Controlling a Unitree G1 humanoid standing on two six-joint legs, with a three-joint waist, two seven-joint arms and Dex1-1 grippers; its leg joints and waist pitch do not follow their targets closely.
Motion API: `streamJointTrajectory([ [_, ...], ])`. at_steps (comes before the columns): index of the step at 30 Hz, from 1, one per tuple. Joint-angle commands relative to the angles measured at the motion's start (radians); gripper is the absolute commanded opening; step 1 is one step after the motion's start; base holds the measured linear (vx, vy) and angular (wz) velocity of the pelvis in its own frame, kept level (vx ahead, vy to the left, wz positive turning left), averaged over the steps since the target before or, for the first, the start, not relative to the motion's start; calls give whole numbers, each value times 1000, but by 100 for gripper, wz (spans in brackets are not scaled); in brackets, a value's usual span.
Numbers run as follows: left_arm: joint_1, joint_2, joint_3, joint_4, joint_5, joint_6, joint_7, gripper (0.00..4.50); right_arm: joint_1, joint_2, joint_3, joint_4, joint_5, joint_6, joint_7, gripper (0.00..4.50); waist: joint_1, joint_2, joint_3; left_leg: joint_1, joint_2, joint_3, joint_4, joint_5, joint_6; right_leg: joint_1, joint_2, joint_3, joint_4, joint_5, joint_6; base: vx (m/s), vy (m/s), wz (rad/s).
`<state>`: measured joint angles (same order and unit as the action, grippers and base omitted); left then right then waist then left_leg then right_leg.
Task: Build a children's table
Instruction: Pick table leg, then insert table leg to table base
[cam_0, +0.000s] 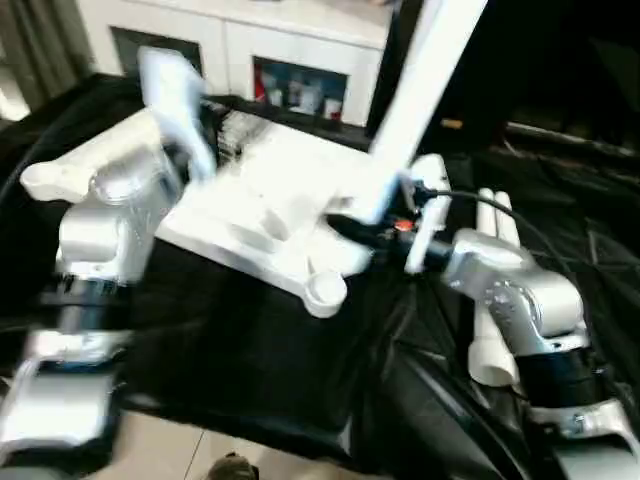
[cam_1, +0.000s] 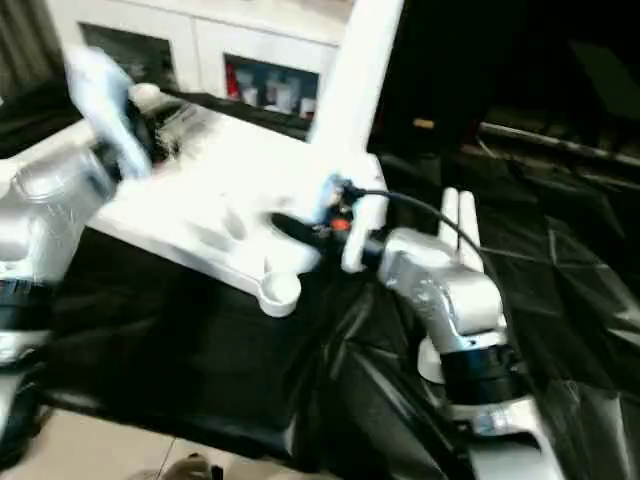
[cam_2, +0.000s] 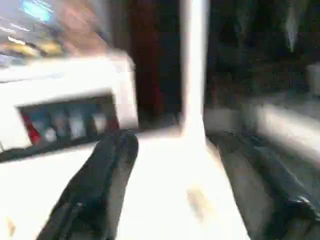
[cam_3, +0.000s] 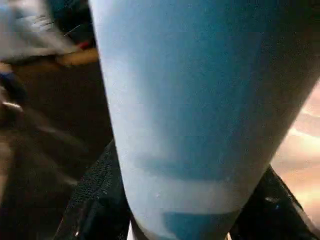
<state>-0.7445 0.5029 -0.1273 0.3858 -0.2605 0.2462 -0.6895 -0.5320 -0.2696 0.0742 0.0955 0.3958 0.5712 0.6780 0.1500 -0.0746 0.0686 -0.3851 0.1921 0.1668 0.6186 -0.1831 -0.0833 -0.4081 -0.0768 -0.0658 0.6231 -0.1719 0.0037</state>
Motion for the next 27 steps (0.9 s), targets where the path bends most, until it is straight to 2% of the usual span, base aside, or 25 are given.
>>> streamJointTrajectory([
  [1,13,13,-161,47,115,-117,-157,364,15,-3,-19,17,-23,-18,-38,191,-7,30,-77,30,37,-13,-100,-204,-102,38,-71,48,-66,-213,-113,0,0,0],
  [2,8,12,-194,77,132,-143,-214,364,21,-7,-16,14,-30,-20,-45,191,-8,28,-77,28,36,-12,-100,-206,-101,40,-70,48,-67,-212,-113,0,0,0],
  [3,2,5,-211,102,132,-157,-267,364,27,-10,-14,9,-35,-20,-49,191,-9,31,-79,28,37,-11,-99,-205,-104,42,-72,48,-63,-193,-124,0,0,0],
  [4,-6,-2,-225,124,124,-147,-317,375,35,-12,-15,-2,-34,-15,-51,191,-10,39,-80,28,35,-11,-98,-201,-108,43,-73,48,-60,-171,-139,0,0,0],
  [5,-6,-2,-225,124,124,-147,-317,375,35,-12,-15,-2,-34,-15,-51,191,-13,31,-80,25,36,-10,-97,-211,-108,47,-74,48,-57,-165,-154,0,0,0],
  [6,-14,-7,-234,146,123,-143,-360,391,43,-12,-18,-12,-33,-12,-53,191,-14,34,-81,26,36,-11,-96,-213,-106,47,-75,48,-57,-164,-161,0,0,0],
  [7,-24,1,-267,181,141,-141,-434,399,62,-18,-25,-41,-27,2,-55,191,-19,49,-77,26,35,-10,-97,-231,-104,45,-74,49,-62,-172,-167,0,0,0],
  [9,-42,13,-310,246,193,-195,-483,413,82,-25,-28,-62,-29,8,-60,191,-20,43,-75,27,33,-10,-98,-247,-86,48,-71,50,-70,-210,-159,0,0,0],
  [10,-56,14,-324,290,220,-229,-496,421,90,-27,-28,-66,-32,4,-62,191,-20,45,-76,26,33,-11,-97,-250,-83,49,-73,50,-71,-223,-157,0,0,0],
  [11,-72,13,-337,337,252,-274,-497,428,100,-30,-30,-73,-32,4,-63,191,-22,53,-78,28,34,-12,-95,-250,-84,48,-77,51,-68,-234,-160,0,0,0],
  [12,-79,13,-343,358,266,-295,-497,428,105,-31,-31,-77,-31,4,-64,191,-23,49,-76,26,32,-10,-96,-249,-74,48,-74,51,-79,-249,-153,0,0,0],
  [14,-98,7,-343,404,269,-299,-518,445,115,-33,-31,-86,-32,5,-68,191,-27,54,-77,26,35,-13,-96,-250,-78,50,-76,50,-72,-249,-164,0,0,0],
  [16,-125,10,-353,456,282,-312,-544,450,126,-35,-31,-101,-30,10,-74,191,-31,65,-76,26,35,-13,-95,-252,-73,49,-77,50,-73,-255,-178,0,0,0],
  [18,-139,10,-356,486,295,-327,-541,450,129,-35,-32,-108,-28,14,-79,191,-34,60,-76,25,36,-12,-95,-251,-67,50,-76,50,-73,-254,-184,0,0,0],
  [19,-148,7,-355,509,304,-338,-531,450,132,-34,-33,-113,-27,16,-83,191,-35,65,-76,25,35,-12,-94,-249,-64,50,-75,50,-74,-256,-187,0,0,0],
  [21,-158,-1,-352,547,314,-352,-531,450,135,-32,-33,-117,-26,16,-89,191,-35,66,-76,25,36,-12,-94,-245,-62,50,-77,50,-73,-252,-193,0,0,0],
  [22,-163,-7,-346,568,315,-356,-520,421,135,-30,-32,-117,-26,16,-91,191,-35,67,-77,26,36,-11,-93,-244,-60,50,-76,50,-73,-251,-196,0,0,0],
  [26,-189,-29,-301,662,309,-402,-516,413,134,-23,-22,-120,-29,17,-92,191,-34,68,-79,25,36,-12,-92,-238,-55,52,-77,50,-72,-227,-206,0,0,0],
  [27,-189,-29,-300,663,309,-402,-517,387,134,-23,-22,-120,-29,17,-92,191,-34,68,-79,25,37,-12,-93,-234,-55,52,-76,49,-70,-214,-212,0,0,0],
])
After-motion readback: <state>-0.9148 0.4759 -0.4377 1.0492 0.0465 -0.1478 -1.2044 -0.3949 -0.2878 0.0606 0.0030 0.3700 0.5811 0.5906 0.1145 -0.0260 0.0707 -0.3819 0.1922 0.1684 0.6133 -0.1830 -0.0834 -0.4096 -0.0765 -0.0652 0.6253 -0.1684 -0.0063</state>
